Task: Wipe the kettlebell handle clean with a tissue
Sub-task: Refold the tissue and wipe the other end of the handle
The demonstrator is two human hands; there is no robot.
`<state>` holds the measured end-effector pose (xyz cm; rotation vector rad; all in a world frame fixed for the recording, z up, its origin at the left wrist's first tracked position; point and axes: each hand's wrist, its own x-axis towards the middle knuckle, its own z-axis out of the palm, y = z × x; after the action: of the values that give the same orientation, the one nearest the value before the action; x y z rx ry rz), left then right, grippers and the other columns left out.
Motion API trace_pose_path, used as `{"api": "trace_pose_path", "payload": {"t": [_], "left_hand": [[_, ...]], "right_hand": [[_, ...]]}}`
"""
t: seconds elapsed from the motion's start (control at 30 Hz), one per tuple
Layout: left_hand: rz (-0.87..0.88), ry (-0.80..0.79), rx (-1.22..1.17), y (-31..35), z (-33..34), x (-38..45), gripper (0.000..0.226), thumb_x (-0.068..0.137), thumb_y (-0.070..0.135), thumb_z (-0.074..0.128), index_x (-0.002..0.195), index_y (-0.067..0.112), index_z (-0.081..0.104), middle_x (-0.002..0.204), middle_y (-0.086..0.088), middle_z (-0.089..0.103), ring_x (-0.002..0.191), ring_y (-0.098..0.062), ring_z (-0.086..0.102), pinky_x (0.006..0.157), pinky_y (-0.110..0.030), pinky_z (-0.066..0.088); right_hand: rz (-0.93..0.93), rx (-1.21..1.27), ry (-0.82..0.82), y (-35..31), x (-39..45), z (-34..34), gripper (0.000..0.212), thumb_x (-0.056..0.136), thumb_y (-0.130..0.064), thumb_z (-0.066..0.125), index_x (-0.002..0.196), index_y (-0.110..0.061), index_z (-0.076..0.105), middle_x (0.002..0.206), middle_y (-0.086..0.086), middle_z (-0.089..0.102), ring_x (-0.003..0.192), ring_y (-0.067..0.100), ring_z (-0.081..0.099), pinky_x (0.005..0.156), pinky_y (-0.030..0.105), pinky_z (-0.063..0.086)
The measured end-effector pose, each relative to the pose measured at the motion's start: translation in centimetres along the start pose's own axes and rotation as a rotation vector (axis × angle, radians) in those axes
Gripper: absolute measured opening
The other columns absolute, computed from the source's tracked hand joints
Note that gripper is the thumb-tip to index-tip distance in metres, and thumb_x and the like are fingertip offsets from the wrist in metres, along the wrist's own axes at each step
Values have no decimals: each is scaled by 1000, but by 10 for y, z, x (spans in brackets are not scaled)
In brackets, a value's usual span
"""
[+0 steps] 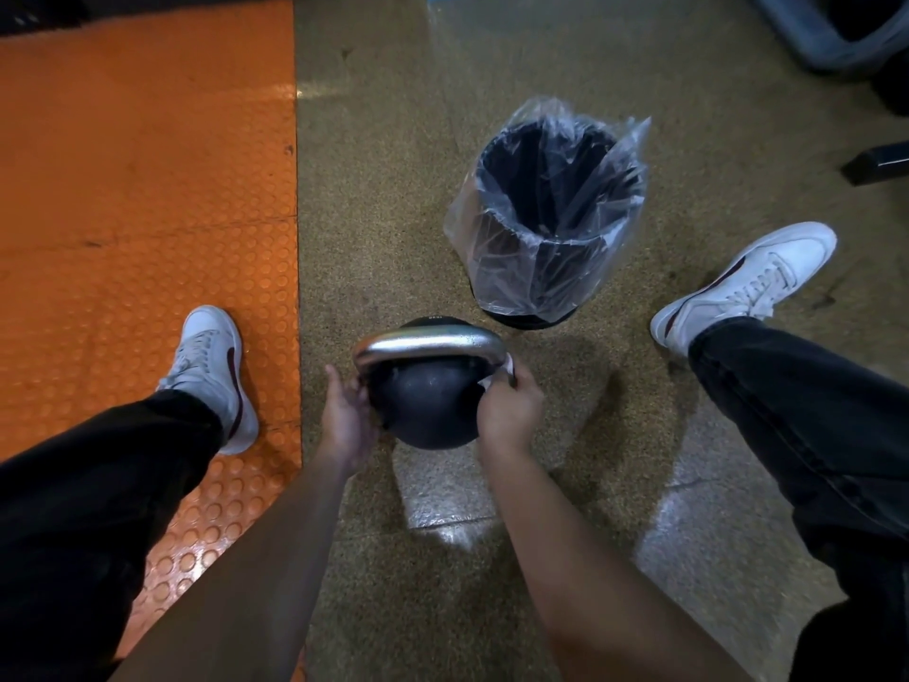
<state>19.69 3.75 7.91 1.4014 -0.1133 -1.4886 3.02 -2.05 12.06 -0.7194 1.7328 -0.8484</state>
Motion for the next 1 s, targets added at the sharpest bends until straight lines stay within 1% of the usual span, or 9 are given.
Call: {"api": "trace_pose_path", "payload": {"t": [0.1, 0.17, 0.3, 0.47, 0.6, 0.67, 0.8, 0.87, 1.0], "left_hand": [[-12, 15, -4, 0, 2, -1, 77, 93, 76, 7, 140, 33, 49, 142, 10, 56, 147, -25, 30, 119, -63, 14], [-9, 18, 3, -1, 1, 1, 80, 93, 77, 7, 149, 30, 41, 151, 6, 47, 148, -25, 28, 120, -63, 12], [-13, 26, 6, 0, 0, 0, 79, 92, 77, 6, 145, 33, 44, 149, 10, 48, 150, -25, 25, 121, -61, 8], [5, 12, -1, 1, 4, -4, 80, 94, 75, 6, 151, 29, 37, 154, 4, 44, 149, -24, 26, 121, -61, 11], [12, 12, 2, 1, 2, -2, 81, 92, 78, 7, 147, 31, 44, 149, 4, 50, 148, -26, 29, 119, -64, 13], [6, 14, -4, 2, 3, -4, 80, 93, 76, 6, 147, 30, 43, 151, 3, 48, 147, -25, 31, 119, -64, 14], [8, 13, -25, 4, 8, -5, 76, 94, 75, 6, 144, 33, 44, 153, 2, 46, 147, -25, 31, 119, -60, 16], [12, 45, -29, 4, 11, -7, 75, 96, 72, 7, 148, 29, 40, 155, -1, 42, 148, -27, 29, 118, -56, 18], [18, 6, -25, 3, 8, -6, 78, 95, 74, 5, 149, 29, 40, 151, 3, 48, 148, -26, 30, 120, -58, 15]], "right_hand": [[-115, -78, 11, -3, -6, -4, 46, 98, -6, 50, 139, -23, 60, 133, -2, 66, 123, 17, 60, 101, 22, 42], [-141, -127, 9, 8, -10, -7, 49, 97, -3, 50, 140, -24, 59, 132, -1, 67, 120, 18, 62, 97, 22, 44], [-27, -113, 26, 5, -3, -4, 43, 100, -6, 45, 135, -21, 64, 127, 4, 69, 119, 26, 64, 92, 25, 47], [-191, -131, 40, -5, -18, -8, 45, 102, -6, 48, 144, -20, 55, 133, 2, 66, 121, 18, 62, 91, 12, 39], [-103, -147, -4, 14, -12, -7, 44, 100, -4, 46, 139, -20, 59, 132, 6, 67, 121, 26, 63, 93, 24, 46], [-58, -146, 23, 4, -3, -5, 43, 101, -6, 45, 138, -21, 61, 131, 5, 67, 121, 27, 62, 92, 23, 43], [-214, -152, 72, -13, -16, -4, 46, 101, -5, 49, 143, -20, 56, 132, 5, 67, 119, 22, 64, 92, 16, 41], [-265, -177, 60, -1, -24, -5, 49, 100, -4, 51, 145, -22, 53, 131, 5, 67, 116, 21, 65, 95, 20, 46], [-90, -262, -1, 6, -6, -7, 45, 101, -7, 45, 142, -21, 57, 130, 13, 67, 119, 32, 63, 98, 34, 48]]}}
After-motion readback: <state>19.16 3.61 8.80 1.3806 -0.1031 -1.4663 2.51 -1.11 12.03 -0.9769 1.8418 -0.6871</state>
